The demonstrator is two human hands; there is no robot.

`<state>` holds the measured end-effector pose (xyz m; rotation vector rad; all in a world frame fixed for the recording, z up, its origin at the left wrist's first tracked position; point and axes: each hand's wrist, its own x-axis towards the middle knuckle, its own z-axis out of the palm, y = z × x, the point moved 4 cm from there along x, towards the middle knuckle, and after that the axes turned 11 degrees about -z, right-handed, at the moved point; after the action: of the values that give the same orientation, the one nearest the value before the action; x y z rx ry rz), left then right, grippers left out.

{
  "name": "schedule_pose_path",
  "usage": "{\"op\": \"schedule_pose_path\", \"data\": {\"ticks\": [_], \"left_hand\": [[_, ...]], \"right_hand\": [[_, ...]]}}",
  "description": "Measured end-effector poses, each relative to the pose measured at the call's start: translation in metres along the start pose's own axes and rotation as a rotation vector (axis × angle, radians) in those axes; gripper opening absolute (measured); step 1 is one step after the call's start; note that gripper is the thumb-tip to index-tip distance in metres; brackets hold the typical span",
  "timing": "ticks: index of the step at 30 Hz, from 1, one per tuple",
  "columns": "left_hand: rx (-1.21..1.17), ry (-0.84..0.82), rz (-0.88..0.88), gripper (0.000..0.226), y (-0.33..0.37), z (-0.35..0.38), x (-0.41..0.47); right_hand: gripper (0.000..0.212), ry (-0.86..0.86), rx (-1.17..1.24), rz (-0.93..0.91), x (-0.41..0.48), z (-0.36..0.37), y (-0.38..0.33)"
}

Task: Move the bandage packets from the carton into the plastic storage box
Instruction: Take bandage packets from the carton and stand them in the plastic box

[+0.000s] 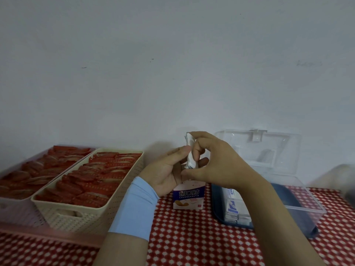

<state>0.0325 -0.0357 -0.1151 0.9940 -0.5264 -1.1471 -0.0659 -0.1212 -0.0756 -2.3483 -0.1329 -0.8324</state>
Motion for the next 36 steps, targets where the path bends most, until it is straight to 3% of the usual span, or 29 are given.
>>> {"op": "schedule_pose_path", "data": {"ticks": [4, 8, 11, 14, 21, 29, 33, 36], "left_hand": [[0.016, -0.029, -0.020, 0.043, -0.001, 0.002, -0.002], [0.051, -0.091, -0.024, 0.045, 0.000, 0.003, -0.007], [0.048, -0.126, -0.030, 0.037, -0.001, 0.000, -0.008], [0.047, -0.186, -0.049, 0.031, -0.002, -0.002, -0.009], [0.090, -0.173, -0.032, 0.033, 0.000, -0.001, -0.011], [0.169, -0.206, -0.147, 0.039, -0.006, -0.003, -0.012], [0.451, -0.126, -0.210, 0.043, -0.002, -0.004, -0.014], [0.733, 0.138, -0.175, 0.028, 0.011, -0.005, -0.015]], "right_hand": [[0.035, -0.025, 0.037, 0.012, -0.003, 0.000, 0.003], [0.032, -0.034, 0.271, 0.061, -0.003, -0.003, 0.010], [0.008, 0.101, 0.422, 0.107, 0.000, -0.007, 0.017], [0.033, 0.114, 0.341, 0.129, 0.001, -0.009, 0.022], [0.017, 0.115, 0.407, 0.194, -0.002, -0.014, 0.021], [0.022, 0.157, 0.418, 0.225, -0.003, -0.021, 0.028], [0.021, 0.203, 0.386, 0.266, -0.005, -0.023, 0.033], [0.018, 0.207, 0.365, 0.304, -0.007, -0.024, 0.035]]}}
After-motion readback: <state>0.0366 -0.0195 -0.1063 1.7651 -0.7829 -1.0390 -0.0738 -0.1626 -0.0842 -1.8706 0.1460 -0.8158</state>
